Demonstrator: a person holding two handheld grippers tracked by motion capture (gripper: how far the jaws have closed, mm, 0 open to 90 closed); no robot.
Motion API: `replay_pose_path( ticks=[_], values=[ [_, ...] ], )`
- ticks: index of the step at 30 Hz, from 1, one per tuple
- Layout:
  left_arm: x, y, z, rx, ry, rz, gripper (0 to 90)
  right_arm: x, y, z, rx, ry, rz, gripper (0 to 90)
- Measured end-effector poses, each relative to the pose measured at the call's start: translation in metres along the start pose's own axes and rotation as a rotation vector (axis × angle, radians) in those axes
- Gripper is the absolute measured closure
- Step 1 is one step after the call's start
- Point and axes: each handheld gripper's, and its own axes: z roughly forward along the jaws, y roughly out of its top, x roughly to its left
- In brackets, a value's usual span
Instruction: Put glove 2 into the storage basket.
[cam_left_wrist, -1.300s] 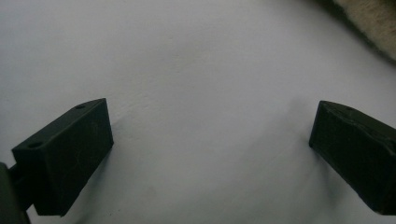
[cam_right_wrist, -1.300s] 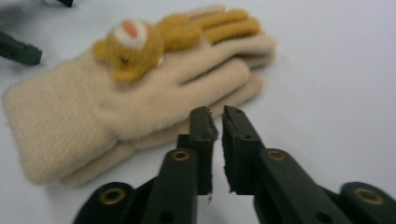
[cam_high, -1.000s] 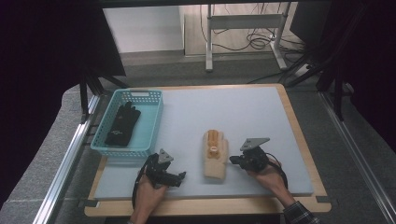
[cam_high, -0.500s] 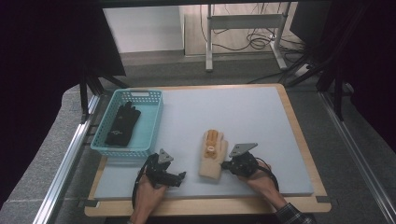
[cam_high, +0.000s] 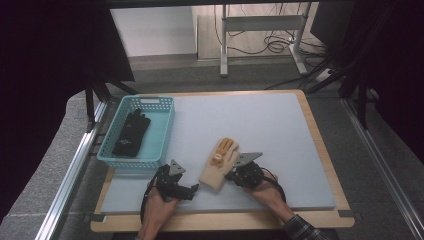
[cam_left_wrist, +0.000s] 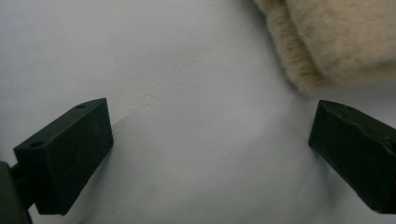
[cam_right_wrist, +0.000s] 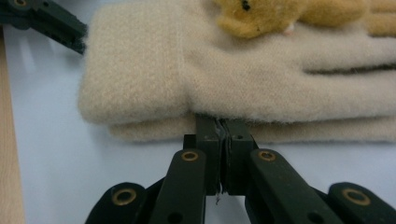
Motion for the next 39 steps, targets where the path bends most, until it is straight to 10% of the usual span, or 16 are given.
replay_pose_path(
  ticks=[19, 39],
  values=[
    [0.001, -0.001, 0.0, 0.005, 0.004, -0.019, 0.0, 0.007, 0.015, 0.019, -0.012, -0.013, -0.016, 82.2],
    [0.001, -0.002, 0.0, -0.001, 0.005, -0.024, 0.0, -0.014, -0.007, -0.031, -0.048, -0.136, 0.045, 48.4]
  ],
)
